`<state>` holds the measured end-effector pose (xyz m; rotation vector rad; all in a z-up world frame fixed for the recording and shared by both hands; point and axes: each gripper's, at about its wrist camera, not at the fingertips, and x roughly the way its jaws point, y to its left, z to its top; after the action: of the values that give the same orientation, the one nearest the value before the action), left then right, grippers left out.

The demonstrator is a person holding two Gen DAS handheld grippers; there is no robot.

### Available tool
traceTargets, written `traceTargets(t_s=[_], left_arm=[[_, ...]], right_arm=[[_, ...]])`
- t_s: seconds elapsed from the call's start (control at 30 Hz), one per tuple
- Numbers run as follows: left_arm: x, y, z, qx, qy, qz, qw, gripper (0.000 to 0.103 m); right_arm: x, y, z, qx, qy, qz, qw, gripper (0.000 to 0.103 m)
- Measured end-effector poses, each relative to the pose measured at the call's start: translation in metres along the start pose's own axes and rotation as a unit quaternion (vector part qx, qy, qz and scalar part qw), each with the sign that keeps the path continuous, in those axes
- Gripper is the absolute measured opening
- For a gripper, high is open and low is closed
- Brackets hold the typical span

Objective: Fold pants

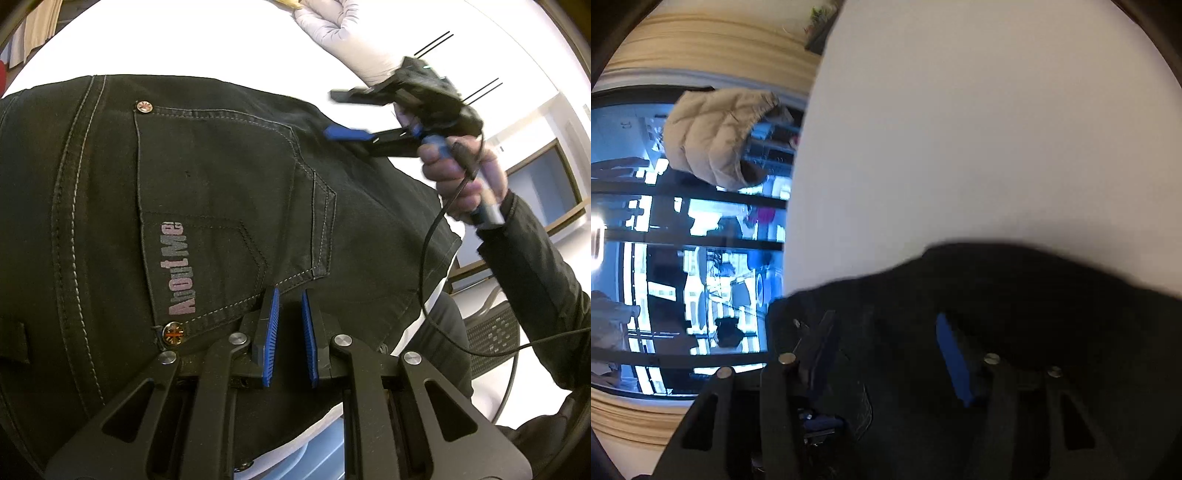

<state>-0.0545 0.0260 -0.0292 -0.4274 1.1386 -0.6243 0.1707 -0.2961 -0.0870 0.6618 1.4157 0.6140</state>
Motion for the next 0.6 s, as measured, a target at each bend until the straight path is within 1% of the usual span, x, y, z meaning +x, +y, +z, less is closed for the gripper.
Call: traceTargets(t_s=[0.03,0.07,0.1,0.13,0.17,0.2,0.23,0.27,0.3,0.33,0.37,0.4,0.43,0.47,0.5,0.53,0.57,0.6], left_arm=[[0.000,0.000,0.000,0.000,0.000,0.000,1.0000,0.013],[-0.001,0.000,-0.001,0.001,0.000,0.001,1.0000,0.013],[-0.001,0.000,-0.001,0.001,-0.001,0.001,1.0000,0.013],[-0.002,-0.001,-0.001,0.001,-0.002,0.002,1.0000,0.013],[-0.002,-0.002,-0.001,0.002,-0.002,0.002,1.0000,0.013],[-0.001,-0.003,-0.002,0.003,-0.003,0.003,1.0000,0.013],[-0.001,-0.003,-0.002,0.003,-0.002,0.004,1.0000,0.013],[-0.001,-0.004,-0.002,0.002,-0.002,0.004,1.0000,0.013],[-0.002,-0.005,-0.002,0.001,-0.003,0.004,1.0000,0.013],[-0.001,-0.005,-0.002,0.000,-0.002,0.004,1.0000,0.013],[-0.001,-0.005,-0.002,-0.001,-0.002,0.004,1.0000,0.013],[-0.002,-0.006,-0.001,-0.001,-0.001,0.006,1.0000,0.013],[-0.003,-0.008,0.001,-0.002,0.002,0.009,1.0000,0.013],[-0.005,-0.010,0.003,-0.005,0.003,0.012,0.9999,0.013],[-0.007,-0.012,0.004,-0.005,0.004,0.019,0.9998,0.013],[-0.009,-0.018,0.008,-0.002,0.004,0.032,0.9995,0.013],[-0.011,-0.023,0.012,0.003,0.003,0.041,0.9992,0.013],[-0.014,-0.029,0.018,0.011,-0.003,0.043,0.9990,0.013]], right_arm=[[0.006,-0.006,-0.001,0.014,-0.011,-0.008,1.000,0.048],[0.003,-0.018,-0.005,0.032,-0.025,-0.005,0.999,0.040],[-0.001,-0.028,0.002,0.064,-0.066,0.005,0.996,0.023],[-0.008,-0.039,0.007,0.091,-0.111,-0.004,0.990,0.013],[-0.019,-0.051,0.007,0.120,-0.158,-0.026,0.980,0.009],[-0.026,-0.056,0.007,0.136,-0.187,-0.043,0.972,0.009],[-0.038,-0.058,0.002,0.149,-0.217,-0.064,0.963,0.018],[-0.047,-0.051,-0.004,0.139,-0.228,-0.059,0.962,0.028],[-0.051,-0.043,-0.007,0.125,-0.231,-0.049,0.964,0.040],[-0.057,-0.031,-0.017,0.100,-0.234,-0.032,0.966,0.043],[-0.059,-0.021,-0.028,0.083,-0.229,-0.021,0.970,0.044],[-0.058,-0.017,-0.040,0.073,-0.217,-0.007,0.973,0.049],[-0.056,-0.017,-0.051,0.068,-0.205,0.010,0.976,0.052],[-0.050,-0.022,-0.066,0.067,-0.189,0.028,0.979,0.052],[-0.050,-0.029,-0.077,0.070,-0.177,0.031,0.981,0.052],[-0.043,-0.042,-0.095,0.077,-0.163,0.016,0.983,0.041],[-0.045,-0.054,-0.108,0.081,-0.169,0.012,0.982,0.026],[-0.048,-0.066,-0.122,0.097,-0.178,0.015,0.979,0.000]])
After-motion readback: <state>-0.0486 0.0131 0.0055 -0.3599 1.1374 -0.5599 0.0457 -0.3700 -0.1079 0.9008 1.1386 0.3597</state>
